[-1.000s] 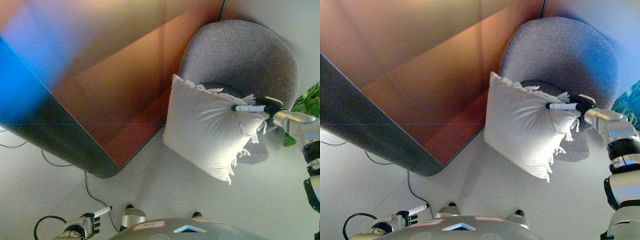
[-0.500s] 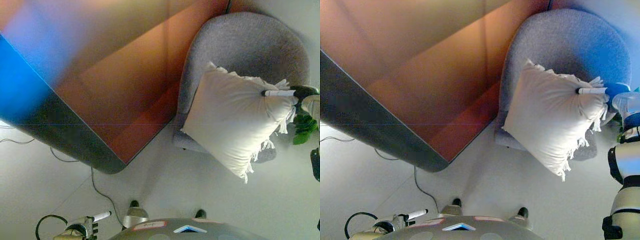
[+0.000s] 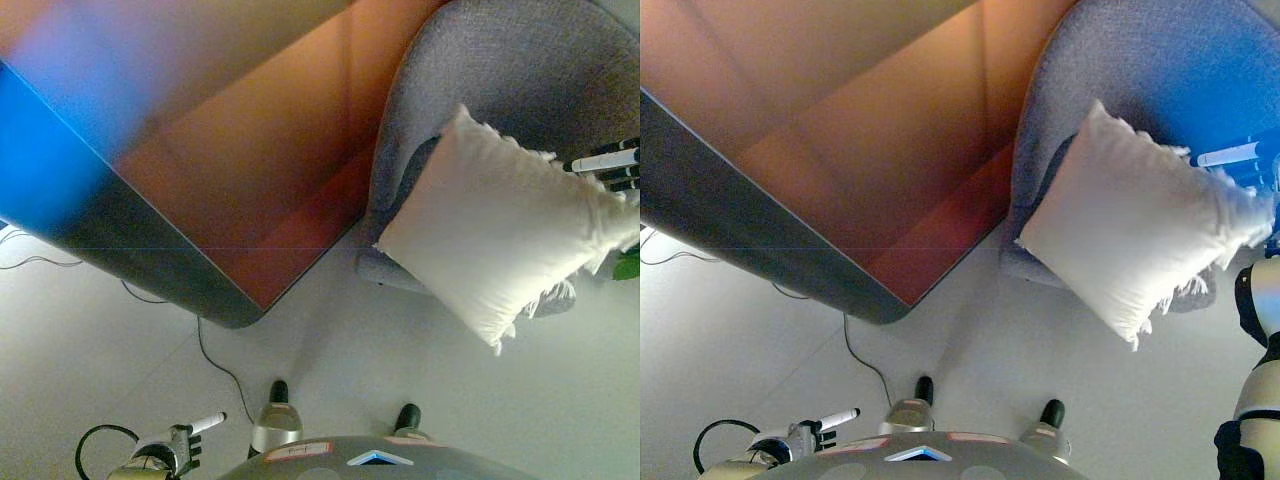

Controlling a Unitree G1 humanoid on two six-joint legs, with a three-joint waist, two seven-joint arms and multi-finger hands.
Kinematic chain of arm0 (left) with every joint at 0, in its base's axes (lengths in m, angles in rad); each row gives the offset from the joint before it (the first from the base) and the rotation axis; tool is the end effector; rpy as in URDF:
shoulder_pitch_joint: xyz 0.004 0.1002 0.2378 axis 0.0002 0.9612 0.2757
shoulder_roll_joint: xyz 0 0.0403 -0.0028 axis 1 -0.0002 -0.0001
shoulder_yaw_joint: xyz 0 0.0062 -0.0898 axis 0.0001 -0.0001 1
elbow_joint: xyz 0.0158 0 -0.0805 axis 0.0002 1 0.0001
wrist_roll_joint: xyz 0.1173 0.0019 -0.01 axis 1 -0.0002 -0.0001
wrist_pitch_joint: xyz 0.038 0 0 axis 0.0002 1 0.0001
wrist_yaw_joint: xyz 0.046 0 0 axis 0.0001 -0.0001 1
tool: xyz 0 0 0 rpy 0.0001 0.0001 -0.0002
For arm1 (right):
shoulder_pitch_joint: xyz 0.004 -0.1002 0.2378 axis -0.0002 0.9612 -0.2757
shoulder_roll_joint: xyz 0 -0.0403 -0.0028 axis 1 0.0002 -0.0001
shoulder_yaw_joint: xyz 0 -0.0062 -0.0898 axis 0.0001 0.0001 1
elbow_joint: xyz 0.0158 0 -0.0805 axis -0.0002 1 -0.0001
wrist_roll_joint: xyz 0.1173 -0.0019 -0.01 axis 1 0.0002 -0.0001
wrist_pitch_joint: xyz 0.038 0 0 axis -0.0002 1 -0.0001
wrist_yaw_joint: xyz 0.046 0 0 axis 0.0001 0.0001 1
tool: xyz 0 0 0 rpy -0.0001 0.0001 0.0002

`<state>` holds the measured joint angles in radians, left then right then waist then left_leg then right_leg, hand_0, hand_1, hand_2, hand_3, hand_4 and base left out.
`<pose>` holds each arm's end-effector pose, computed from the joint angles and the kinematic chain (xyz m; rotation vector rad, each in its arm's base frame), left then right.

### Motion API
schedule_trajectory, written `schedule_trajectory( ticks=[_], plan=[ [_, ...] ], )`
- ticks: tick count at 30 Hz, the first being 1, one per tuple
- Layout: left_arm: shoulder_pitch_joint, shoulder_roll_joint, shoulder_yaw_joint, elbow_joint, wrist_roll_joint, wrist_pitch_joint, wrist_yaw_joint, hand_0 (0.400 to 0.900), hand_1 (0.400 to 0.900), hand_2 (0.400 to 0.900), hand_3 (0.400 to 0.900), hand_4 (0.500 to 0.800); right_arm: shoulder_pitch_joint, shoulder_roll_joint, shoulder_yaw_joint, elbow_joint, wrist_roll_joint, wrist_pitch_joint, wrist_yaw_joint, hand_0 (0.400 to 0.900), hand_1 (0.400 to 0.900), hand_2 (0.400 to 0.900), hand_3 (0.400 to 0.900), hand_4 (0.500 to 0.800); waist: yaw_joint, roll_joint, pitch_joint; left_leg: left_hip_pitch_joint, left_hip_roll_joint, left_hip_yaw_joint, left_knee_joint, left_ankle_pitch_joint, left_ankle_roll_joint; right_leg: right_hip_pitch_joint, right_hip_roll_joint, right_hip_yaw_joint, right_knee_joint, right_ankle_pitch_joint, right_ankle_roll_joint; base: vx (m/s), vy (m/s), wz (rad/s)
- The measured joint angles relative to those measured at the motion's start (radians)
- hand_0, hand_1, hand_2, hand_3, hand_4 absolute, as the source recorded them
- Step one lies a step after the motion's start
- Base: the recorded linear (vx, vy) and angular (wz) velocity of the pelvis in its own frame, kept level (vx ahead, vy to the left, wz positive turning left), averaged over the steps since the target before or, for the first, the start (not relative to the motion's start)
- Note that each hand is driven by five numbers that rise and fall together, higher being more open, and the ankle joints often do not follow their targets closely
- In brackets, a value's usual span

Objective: Pick up the pillow and put it on the sofa.

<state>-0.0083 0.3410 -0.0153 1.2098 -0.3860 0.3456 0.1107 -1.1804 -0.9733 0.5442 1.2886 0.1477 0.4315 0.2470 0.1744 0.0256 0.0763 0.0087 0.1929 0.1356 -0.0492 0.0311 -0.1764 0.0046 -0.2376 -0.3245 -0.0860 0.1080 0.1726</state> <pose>0.0702 0.2636 -0.1078 -0.0239 1.4781 0.5093 0.3018 -0.3733 0.2293 -0.6394 0.6577 -0.4723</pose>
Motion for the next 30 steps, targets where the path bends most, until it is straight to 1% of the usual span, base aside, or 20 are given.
schedule_trajectory(
  ticks=[4, 10, 14, 18, 21, 25, 27, 30],
  plan=[
    [0.000, 0.010, 0.001, 0.000, 0.001, 0.002, -0.020, 0.900, 0.900, 0.900, 0.900, 0.800, 0.000, 0.000, -0.001, 0.004, -0.001, 0.002, 0.000, 0.900, 0.900, 0.900, 0.900, 0.800, -0.003, -0.013, 0.009, 0.013, 0.001, 0.006, -0.001, 0.000, 0.000, 0.008, 0.001, 0.010, 0.000, 0.002, -0.002, 0.02, -0.011, -0.07],
    [0.001, 0.022, 0.003, 0.000, 0.031, 0.007, -0.038, 0.900, 0.900, 0.900, 0.900, 0.800, 0.000, -0.001, -0.005, 0.007, -0.003, 0.003, 0.000, 0.900, 0.900, 0.900, 0.900, 0.800, -0.010, -0.014, 0.009, 0.029, 0.002, 0.016, -0.006, 0.000, 0.000, 0.014, 0.003, 0.017, 0.000, 0.003, -0.003, 0.04, -0.011, -0.06],
    [0.000, 0.027, 0.007, 0.001, 0.068, 0.007, -0.053, 0.900, 0.900, 0.900, 0.900, 0.800, 0.002, -0.004, -0.054, 0.008, -0.008, 0.002, 0.001, 0.900, 0.900, 0.900, 0.900, 0.800, -0.011, -0.016, 0.010, 0.058, 0.003, 0.034, -0.016, 0.000, 0.000, 0.029, 0.004, 0.026, 0.000, 0.003, -0.003, 0.04, -0.019, -0.08],
    [-0.014, 0.048, 0.006, 0.002, 0.077, 0.017, -0.073, 0.900, 0.900, 0.900, 0.900, 0.800, 0.038, -0.006, -0.103, 0.008, -0.027, 0.001, 0.004, 0.900, 0.900, 0.900, 0.900, 0.800, -0.013, -0.026, 0.016, 0.079, 0.007, 0.042, -0.020, 0.001, -0.002, 0.039, 0.009, 0.039, 0.000, 0.003, -0.004, -0.02, -0.010, -0.05],
    [-0.025, 0.063, 0.005, 0.001, 0.079, 0.025, -0.076, 0.900, 0.900, 0.900, 0.900, 0.800, 0.102, -0.005, -0.132, 0.007, -0.038, -0.010, 0.021, 0.900, 0.900, 0.900, 0.900, 0.800, -0.019, -0.036, 0.010, 0.081, 0.012, 0.042, -0.021, 0.003, -0.006, 0.040, 0.015, 0.041, 0.000, 0.004, -0.005, -0.02, 0.003, -0.04],
    [-0.031, 0.064, 0.003, 0.002, 0.079, 0.028, -0.081, 0.900, 0.900, 0.900, 0.900, 0.800, 0.235, 0.011, -0.199, 0.004, -0.035, -0.050, 0.044, 0.900, 0.900, 0.900, 0.900, 0.800, -0.033, -0.042, 0.005, 0.090, 0.013, 0.043, -0.023, 0.003, -0.006, 0.048, 0.016, 0.042, 0.000, 0.005, -0.006, 0.00, 0.000, 0.00],
    [-0.030, 0.064, 0.001, 0.003, 0.079, 0.030, -0.083, 0.900, 0.900, 0.900, 0.900, 0.800, 0.305, 0.035, -0.217, 0.003, -0.029, -0.056, 0.046, 0.900, 0.900, 0.900, 0.900, 0.800, -0.035, -0.042, 0.003, 0.104, 0.013, 0.057, -0.027, 0.003, -0.006, 0.052, 0.017, 0.049, 0.000, 0.005, -0.006, -0.01, 0.015, 0.00],
    [-0.035, 0.065, -0.003, 0.004, 0.078, 0.037, -0.083, 0.900, 0.900, 0.900, 0.900, 0.800, 0.453, 0.095, -0.307, -0.004, 0.002, -0.093, 0.039, 0.900, 0.900, 0.900, 0.900, 0.800, -0.037, -0.043, -0.012, 0.114, 0.013, 0.059, -0.030, 0.003, -0.006, 0.060, 0.017, 0.050, 0.000, 0.005, -0.006, -0.03, 0.043, 0.03]
  ],
)
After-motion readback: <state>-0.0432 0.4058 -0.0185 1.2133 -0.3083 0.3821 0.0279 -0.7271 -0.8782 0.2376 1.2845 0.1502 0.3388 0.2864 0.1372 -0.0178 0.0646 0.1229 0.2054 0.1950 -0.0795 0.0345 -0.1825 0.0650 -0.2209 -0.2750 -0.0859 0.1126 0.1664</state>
